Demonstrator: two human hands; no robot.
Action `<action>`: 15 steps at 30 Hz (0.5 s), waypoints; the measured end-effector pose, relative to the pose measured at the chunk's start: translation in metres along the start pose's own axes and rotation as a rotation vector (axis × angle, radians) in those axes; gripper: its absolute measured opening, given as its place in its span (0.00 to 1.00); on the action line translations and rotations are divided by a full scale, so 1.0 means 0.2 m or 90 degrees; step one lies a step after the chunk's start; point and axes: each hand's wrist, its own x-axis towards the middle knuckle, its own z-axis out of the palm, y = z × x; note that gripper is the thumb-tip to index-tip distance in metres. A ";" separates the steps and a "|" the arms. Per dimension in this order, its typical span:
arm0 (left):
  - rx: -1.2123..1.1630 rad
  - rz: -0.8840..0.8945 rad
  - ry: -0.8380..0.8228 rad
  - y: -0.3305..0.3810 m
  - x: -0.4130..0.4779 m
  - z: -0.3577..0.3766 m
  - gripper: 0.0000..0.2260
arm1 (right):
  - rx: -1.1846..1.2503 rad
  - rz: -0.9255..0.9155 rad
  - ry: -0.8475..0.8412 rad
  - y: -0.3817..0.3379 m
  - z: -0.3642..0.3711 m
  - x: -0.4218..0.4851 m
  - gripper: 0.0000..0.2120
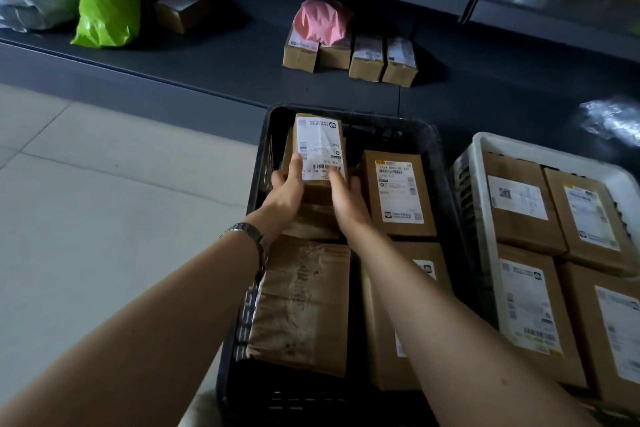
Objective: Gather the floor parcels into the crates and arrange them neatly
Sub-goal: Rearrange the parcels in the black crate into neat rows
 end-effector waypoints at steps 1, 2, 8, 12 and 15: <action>0.008 -0.007 -0.001 0.00 0.00 -0.01 0.38 | 0.006 -0.001 0.013 0.01 -0.01 -0.01 0.34; 0.010 -0.021 -0.005 -0.01 0.00 -0.01 0.39 | 0.004 -0.006 0.025 0.02 -0.01 -0.03 0.33; 0.073 -0.074 -0.041 -0.10 -0.13 0.00 0.45 | -0.035 -0.015 0.015 0.08 -0.03 -0.15 0.29; 0.133 -0.061 -0.069 -0.13 -0.18 -0.03 0.45 | -0.085 0.014 -0.023 0.09 -0.06 -0.20 0.35; 0.122 -0.055 -0.040 -0.10 -0.17 -0.02 0.41 | -0.100 -0.053 0.023 0.08 -0.08 -0.19 0.31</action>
